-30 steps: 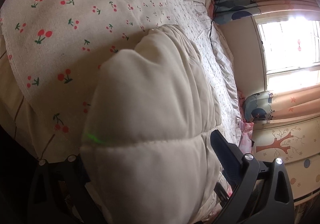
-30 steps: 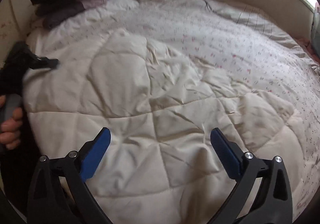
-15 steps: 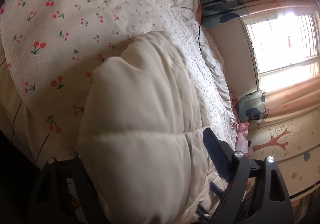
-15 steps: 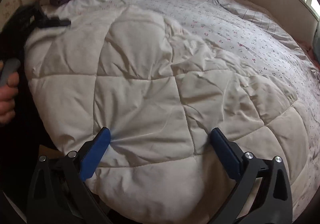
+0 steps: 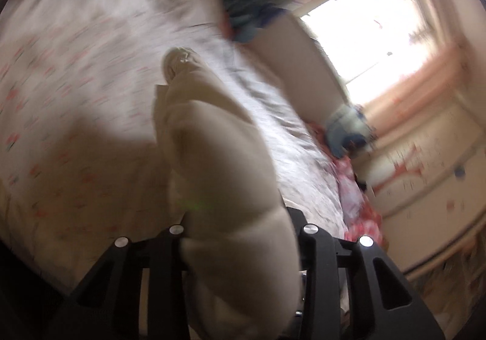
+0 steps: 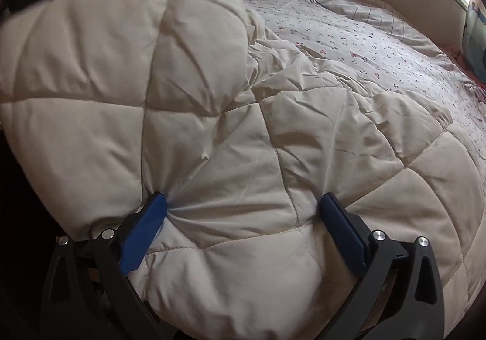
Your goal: Fold large clothes
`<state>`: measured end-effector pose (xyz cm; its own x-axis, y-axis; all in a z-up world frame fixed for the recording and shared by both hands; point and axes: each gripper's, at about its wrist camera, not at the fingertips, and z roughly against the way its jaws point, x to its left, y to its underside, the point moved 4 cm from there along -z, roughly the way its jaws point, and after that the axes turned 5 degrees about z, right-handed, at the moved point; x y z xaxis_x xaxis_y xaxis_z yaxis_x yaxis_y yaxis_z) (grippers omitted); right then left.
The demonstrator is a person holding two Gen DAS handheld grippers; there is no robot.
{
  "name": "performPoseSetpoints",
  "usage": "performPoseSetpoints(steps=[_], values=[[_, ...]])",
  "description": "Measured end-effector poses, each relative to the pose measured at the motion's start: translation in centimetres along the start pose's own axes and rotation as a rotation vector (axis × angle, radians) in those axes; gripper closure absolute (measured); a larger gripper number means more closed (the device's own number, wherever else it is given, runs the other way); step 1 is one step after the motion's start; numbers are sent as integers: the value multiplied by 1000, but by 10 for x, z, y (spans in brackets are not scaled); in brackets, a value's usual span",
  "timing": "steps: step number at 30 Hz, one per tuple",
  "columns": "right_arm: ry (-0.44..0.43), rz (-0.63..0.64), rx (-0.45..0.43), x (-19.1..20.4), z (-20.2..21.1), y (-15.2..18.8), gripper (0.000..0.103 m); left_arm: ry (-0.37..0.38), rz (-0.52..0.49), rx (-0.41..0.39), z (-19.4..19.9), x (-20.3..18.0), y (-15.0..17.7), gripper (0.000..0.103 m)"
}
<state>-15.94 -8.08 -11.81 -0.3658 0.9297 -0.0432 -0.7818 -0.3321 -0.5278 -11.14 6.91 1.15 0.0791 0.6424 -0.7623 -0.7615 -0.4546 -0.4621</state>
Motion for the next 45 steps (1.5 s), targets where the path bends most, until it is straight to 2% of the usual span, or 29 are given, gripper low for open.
performPoseSetpoints(steps=[3, 6, 9, 12, 13, 14, 16, 19, 21, 24, 27, 29, 31, 33, 34, 35, 37, 38, 40, 42, 43, 45], values=[[-91, -59, -7, -14, 9, 0, 6, 31, -181, 20, -17, -61, 14, 66], [-247, -194, -65, -49, 46, 10, 7, 67, -314, 65, -46, -110, 34, 67], [-345, -371, -177, -107, 96, 42, 7, 107, -358, 139, -82, -135, 57, 66], [-458, -622, -291, -183, 134, 86, 7, 144, -389, 223, -122, -153, 91, 67], [-452, -690, -318, -208, 144, 100, 7, 150, -411, 257, -138, -161, 107, 67], [-396, -730, -327, -229, 155, 109, 7, 152, -442, 287, -151, -168, 122, 67], [-359, -737, -357, -251, 173, 109, 7, 129, -522, 344, -176, -177, 152, 67], [-312, -678, -349, -261, 182, 81, 7, 81, -663, 367, -199, -186, 191, 65], [-307, -628, -309, -254, 173, 56, 7, 65, -710, 353, -199, -187, 203, 59], [-272, -495, -204, -233, 151, 19, 7, 62, -732, 369, -194, -188, 207, 50], [-149, -320, -15, -209, 107, -4, 7, 65, -774, 402, -182, -194, 210, 46], [34, -173, 103, -199, 78, 3, 7, 82, -790, 447, -166, -190, 210, 43], [68, -168, 130, -200, 68, 18, 7, 124, -780, 508, -146, -187, 204, 42], [101, -180, 151, -208, 63, 35, 7, 164, -741, 526, -121, -179, 190, 40], [98, -200, 175, -213, 59, 46, 7, 171, -703, 529, -110, -172, 177, 34], [79, -223, 182, -217, 57, 54, 7, 161, -676, 498, -102, -166, 163, 30], [65, -254, 180, -222, 59, 60, 7, 108, -652, 416, -102, -154, 135, 27], [82, -258, 157, -221, 68, 55, 7, 46, -621, 373, -111, -142, 116, 27], [135, -247, 84, -214, 92, 46, 7, 19, -561, 384, -130, -123, 100, 27], [166, -259, -34, -208, 122, 27, 7, -1, -557, 429, -156, -107, 106, 27], [138, -264, -89, -203, 136, 14, 7, -9, -585, 430, -164, -107, 113, 27], [58, -254, -118, -197, 139, -12, 7, -6, -655, 444, -175, -117, 129, 27]])
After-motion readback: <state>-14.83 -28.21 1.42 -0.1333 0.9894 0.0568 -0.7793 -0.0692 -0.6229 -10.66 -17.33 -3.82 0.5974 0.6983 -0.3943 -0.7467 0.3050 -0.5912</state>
